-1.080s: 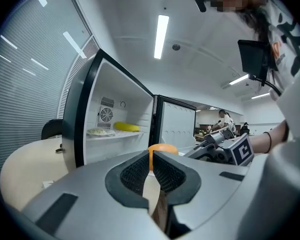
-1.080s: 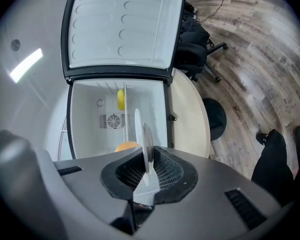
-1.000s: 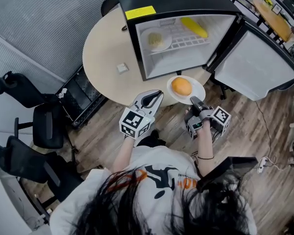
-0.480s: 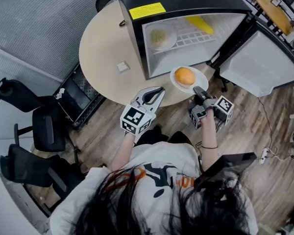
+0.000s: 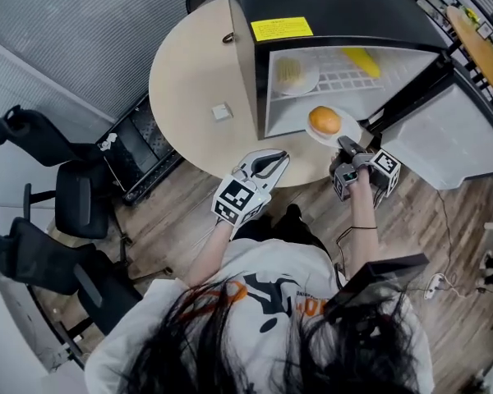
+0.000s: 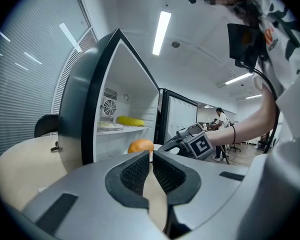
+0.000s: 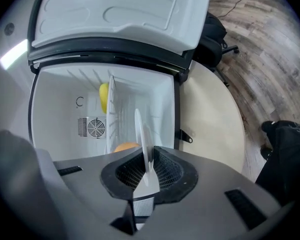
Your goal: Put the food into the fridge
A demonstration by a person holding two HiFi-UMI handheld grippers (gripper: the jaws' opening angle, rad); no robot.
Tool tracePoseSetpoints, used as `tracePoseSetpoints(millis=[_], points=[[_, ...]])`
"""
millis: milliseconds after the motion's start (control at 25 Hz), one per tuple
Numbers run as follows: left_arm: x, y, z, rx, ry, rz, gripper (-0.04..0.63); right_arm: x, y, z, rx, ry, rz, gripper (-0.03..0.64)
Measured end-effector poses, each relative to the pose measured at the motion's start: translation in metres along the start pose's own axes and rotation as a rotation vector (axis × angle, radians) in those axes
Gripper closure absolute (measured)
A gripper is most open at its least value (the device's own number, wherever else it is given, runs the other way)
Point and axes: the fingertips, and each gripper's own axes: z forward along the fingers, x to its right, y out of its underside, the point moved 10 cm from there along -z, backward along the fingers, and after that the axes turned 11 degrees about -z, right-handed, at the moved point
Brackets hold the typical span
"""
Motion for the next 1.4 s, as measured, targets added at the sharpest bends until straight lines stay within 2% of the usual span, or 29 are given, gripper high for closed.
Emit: tracePoseSetpoints(millis=[320,640,1120,1280,1400], points=[[-0.003,-0.008,0.018,0.019,-0.066,-0.014,0.581,0.006,-0.028,0.047,-0.119,0.079,-0.064,0.578],[0.004,-0.014,0.044,0.015,-0.116,-0.012,0.581,0.015,-0.044,0.084,-0.196,0.124,-0.091,0.579],[0.008,-0.016,0.053,0.003,-0.202,-0.006,0.581,0.006,-0.056,0.130,-0.221,0.131,-0.102,0.580],[0.007,-0.016,0.051,0.001,-0.228,-0.008,0.581,-0.003,-0.057,0.146,-0.230,0.126,-0.136,0.580],[0.008,-0.016,0.049,-0.001,-0.238,-0.007,0.581,-0.003,-0.063,0.155,-0.232,0.140,-0.212,0.580]])
